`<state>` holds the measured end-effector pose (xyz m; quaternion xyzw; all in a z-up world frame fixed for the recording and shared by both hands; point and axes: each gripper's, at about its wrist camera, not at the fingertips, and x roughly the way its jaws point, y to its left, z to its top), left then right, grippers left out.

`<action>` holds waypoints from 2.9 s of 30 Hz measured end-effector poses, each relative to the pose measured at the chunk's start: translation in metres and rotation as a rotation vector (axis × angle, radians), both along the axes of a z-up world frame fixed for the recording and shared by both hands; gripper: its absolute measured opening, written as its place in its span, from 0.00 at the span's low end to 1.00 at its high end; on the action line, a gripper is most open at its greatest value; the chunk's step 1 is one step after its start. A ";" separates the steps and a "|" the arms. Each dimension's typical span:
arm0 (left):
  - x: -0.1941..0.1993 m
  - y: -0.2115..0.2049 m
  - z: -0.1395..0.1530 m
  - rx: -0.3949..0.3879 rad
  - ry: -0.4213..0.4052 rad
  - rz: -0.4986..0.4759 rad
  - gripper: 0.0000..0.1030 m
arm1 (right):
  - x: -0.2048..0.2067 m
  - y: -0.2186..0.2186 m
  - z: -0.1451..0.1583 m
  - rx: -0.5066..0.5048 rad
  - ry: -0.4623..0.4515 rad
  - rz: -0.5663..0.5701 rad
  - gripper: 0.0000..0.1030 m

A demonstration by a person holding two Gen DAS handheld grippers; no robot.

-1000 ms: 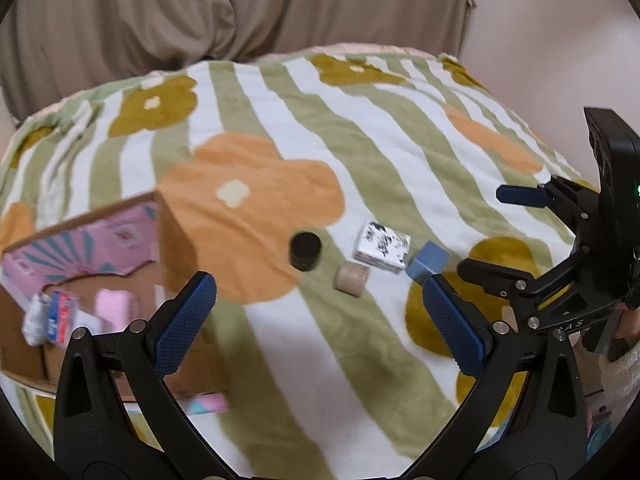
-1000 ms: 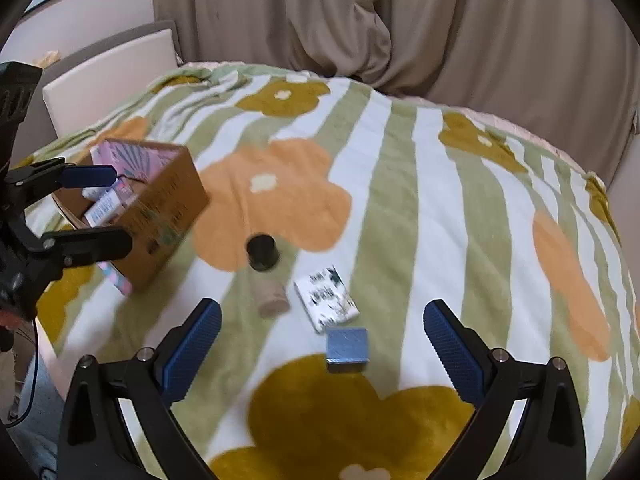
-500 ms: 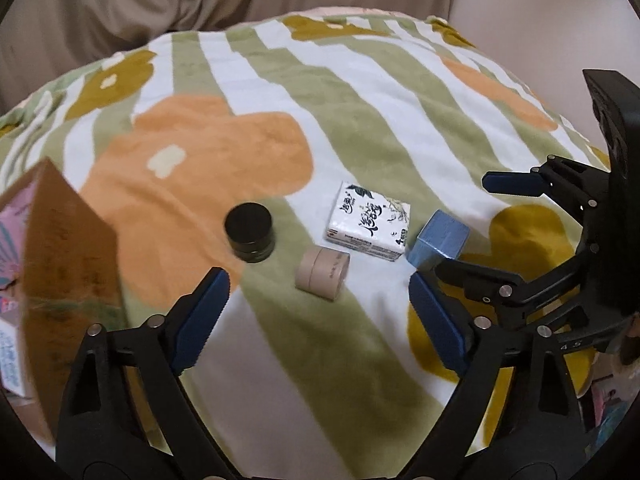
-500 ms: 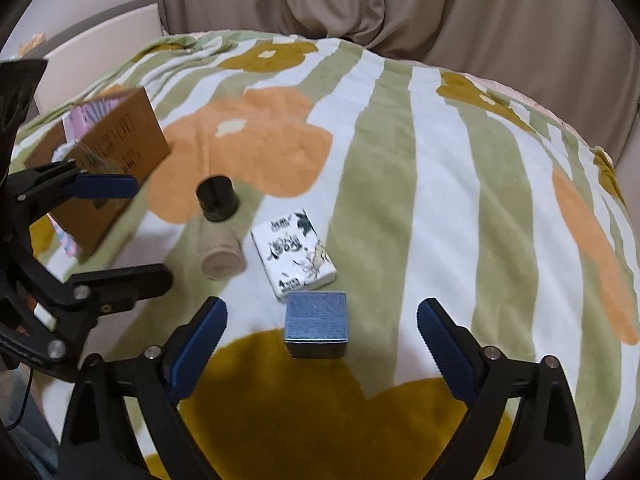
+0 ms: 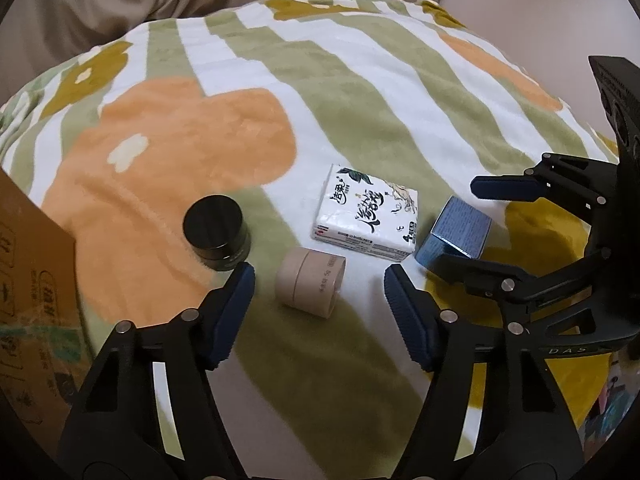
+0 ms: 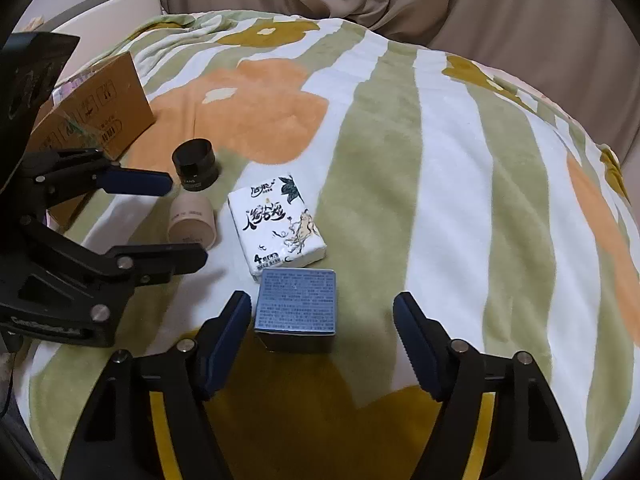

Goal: Organize objects
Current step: 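Grasp the beige roll with the left tool while the right tool grasps the blue cube, then carry the beige roll and blue cube over the box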

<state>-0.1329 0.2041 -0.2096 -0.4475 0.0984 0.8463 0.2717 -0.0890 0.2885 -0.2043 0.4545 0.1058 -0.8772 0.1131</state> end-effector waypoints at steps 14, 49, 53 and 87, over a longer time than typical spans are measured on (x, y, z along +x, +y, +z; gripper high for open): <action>-0.009 0.002 -0.015 0.005 -0.048 0.009 0.26 | -0.001 -0.007 -0.006 0.016 -0.010 0.025 0.44; 0.006 -0.021 0.049 0.076 0.016 0.028 0.24 | 0.013 -0.018 0.039 -0.028 0.034 0.020 0.33; 0.010 -0.030 0.072 0.104 0.038 0.031 0.24 | 0.015 -0.022 0.055 -0.035 0.051 0.020 0.33; 0.011 -0.224 0.181 0.112 0.158 0.222 0.24 | -0.017 -0.163 0.159 -0.096 0.117 0.131 0.34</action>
